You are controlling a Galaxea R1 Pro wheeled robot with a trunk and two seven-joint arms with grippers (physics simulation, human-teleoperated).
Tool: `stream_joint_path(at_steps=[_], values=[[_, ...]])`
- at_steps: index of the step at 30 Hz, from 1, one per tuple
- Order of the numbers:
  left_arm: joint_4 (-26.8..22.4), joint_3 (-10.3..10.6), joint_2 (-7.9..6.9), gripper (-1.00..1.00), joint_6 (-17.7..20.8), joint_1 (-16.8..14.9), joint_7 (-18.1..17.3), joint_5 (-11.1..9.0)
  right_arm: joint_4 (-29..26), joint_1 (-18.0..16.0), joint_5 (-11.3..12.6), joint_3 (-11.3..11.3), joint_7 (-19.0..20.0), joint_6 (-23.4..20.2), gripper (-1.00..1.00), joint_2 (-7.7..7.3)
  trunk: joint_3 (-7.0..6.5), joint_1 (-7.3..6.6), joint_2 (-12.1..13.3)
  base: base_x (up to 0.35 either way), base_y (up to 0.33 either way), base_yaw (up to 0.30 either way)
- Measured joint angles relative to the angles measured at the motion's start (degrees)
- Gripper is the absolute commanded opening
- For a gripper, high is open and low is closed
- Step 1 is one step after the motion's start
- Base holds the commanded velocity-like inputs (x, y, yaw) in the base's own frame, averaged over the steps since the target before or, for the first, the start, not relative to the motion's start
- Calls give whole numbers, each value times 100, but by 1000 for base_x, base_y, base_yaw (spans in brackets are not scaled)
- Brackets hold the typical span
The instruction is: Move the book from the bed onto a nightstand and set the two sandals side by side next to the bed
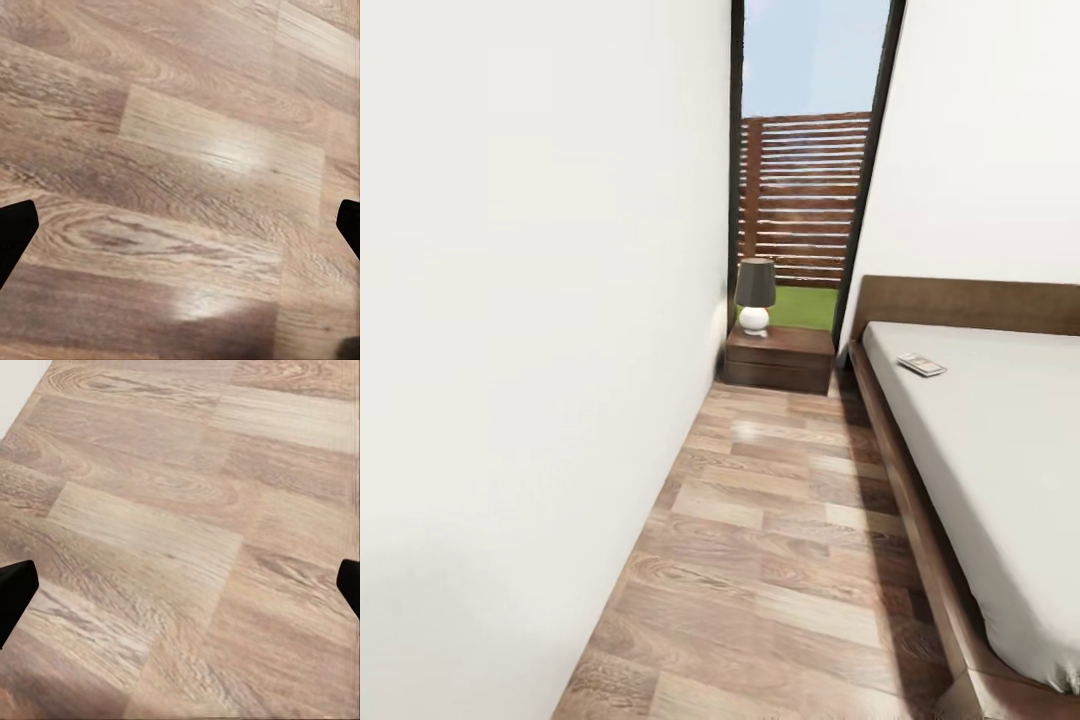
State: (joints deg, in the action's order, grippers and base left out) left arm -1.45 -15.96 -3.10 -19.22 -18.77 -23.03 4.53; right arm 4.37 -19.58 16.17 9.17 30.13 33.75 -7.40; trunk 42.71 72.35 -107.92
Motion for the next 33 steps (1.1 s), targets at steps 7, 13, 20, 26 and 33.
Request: stream_joint_path(at_steps=[7, 13, 20, 26, 33], values=[[0, 0, -2, 100, 0, -1, 0, 0, -3, 0, 0, -1, 0, 0, 100, 0, 0, 0, 0, 0, 0, -284], [0, 0, -3, 100, 0, -1, 0, 0, 3, 0, 0, -1, 0, 0, 100, 0, 0, 0, 0, 0, 0, -284], [-2, 0, -4, 100, -8, 2, -8, 0, -2, -1, 0, 0, 1, 6, 100, 1, 0, -2, 0, 91, 0, -132], [-2, 0, -4, 100, -9, 2, -9, 0, 5, -1, 0, 0, -14, 8, 100, 1, 0, -3, 0, 320, 0, -5], [-2, 7, -5, 100, -7, 8, -2, 7, 6, -2, 9, -5, -17, 33, 100, -27, -1, 1, 1, 238, 0, 0]])
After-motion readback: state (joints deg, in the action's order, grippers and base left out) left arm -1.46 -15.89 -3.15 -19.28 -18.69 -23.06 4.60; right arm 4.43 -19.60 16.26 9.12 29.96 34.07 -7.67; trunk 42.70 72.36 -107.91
